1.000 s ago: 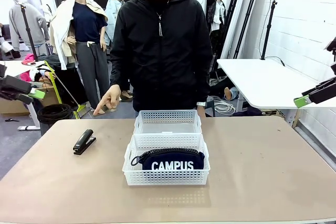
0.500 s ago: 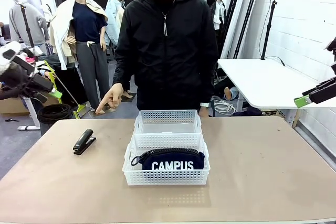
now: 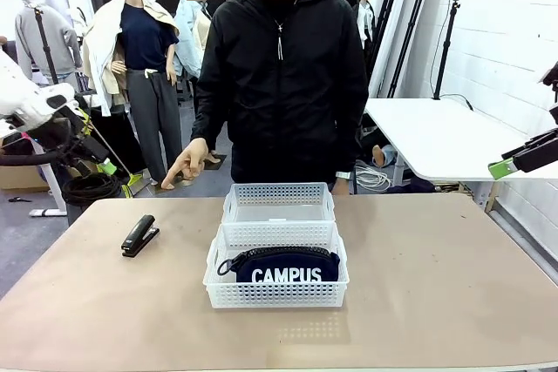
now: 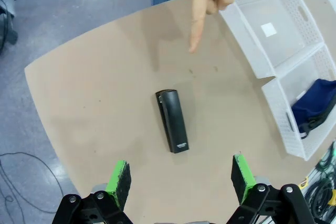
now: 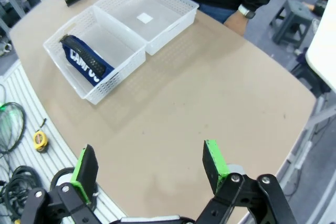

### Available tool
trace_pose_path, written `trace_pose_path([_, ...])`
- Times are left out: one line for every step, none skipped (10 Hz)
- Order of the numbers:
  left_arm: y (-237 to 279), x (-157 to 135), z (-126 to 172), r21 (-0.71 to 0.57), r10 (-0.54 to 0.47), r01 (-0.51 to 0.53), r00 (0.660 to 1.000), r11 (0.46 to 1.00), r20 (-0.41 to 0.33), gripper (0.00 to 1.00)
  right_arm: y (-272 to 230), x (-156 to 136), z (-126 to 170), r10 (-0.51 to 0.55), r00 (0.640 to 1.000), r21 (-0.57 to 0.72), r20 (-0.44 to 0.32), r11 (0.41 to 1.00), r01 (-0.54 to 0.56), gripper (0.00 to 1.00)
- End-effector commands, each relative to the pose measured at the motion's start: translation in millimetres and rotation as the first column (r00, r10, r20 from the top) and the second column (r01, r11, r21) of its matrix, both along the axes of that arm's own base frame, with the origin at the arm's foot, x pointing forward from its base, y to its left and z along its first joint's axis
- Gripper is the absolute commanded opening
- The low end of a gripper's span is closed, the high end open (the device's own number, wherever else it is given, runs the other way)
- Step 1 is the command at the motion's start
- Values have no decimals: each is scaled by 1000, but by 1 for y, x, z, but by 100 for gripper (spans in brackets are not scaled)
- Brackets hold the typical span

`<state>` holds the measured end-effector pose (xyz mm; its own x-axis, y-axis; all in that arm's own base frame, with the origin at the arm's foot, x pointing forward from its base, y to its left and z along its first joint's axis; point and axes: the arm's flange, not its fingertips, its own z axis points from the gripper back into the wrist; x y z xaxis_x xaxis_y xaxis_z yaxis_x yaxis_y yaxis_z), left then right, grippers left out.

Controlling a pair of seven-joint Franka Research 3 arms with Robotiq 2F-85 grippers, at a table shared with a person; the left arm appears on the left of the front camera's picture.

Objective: Distribute items into two baskets.
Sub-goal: Pick up the Stapler that the person points to.

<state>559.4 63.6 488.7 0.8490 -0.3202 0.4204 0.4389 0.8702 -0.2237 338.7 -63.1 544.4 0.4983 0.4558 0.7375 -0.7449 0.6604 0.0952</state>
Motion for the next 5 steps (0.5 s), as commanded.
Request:
trace_pose_path([-8,22,0,63,-18,23,997,998,-68,100,2,1,0,2,1000,15,-3,1000,-2,100])
trace_pose_path([-16,33,-7,91,-36,46,993,995,-109,100,2,1,0,2,1000,15,-3,1000,-2,100])
trace_pose_path([-22,42,-12,104,-48,63,989,993,-141,100,2,1,0,2,1000,15,-3,1000,-2,100])
trace_pose_path([-28,49,-18,127,-53,75,984,989,-171,100,2,1,0,2,1000,15,-3,1000,-2,100])
trace_pose_path([-32,56,-22,158,-50,85,975,984,-216,100,2,1,0,2,1000,15,-3,1000,-2,100])
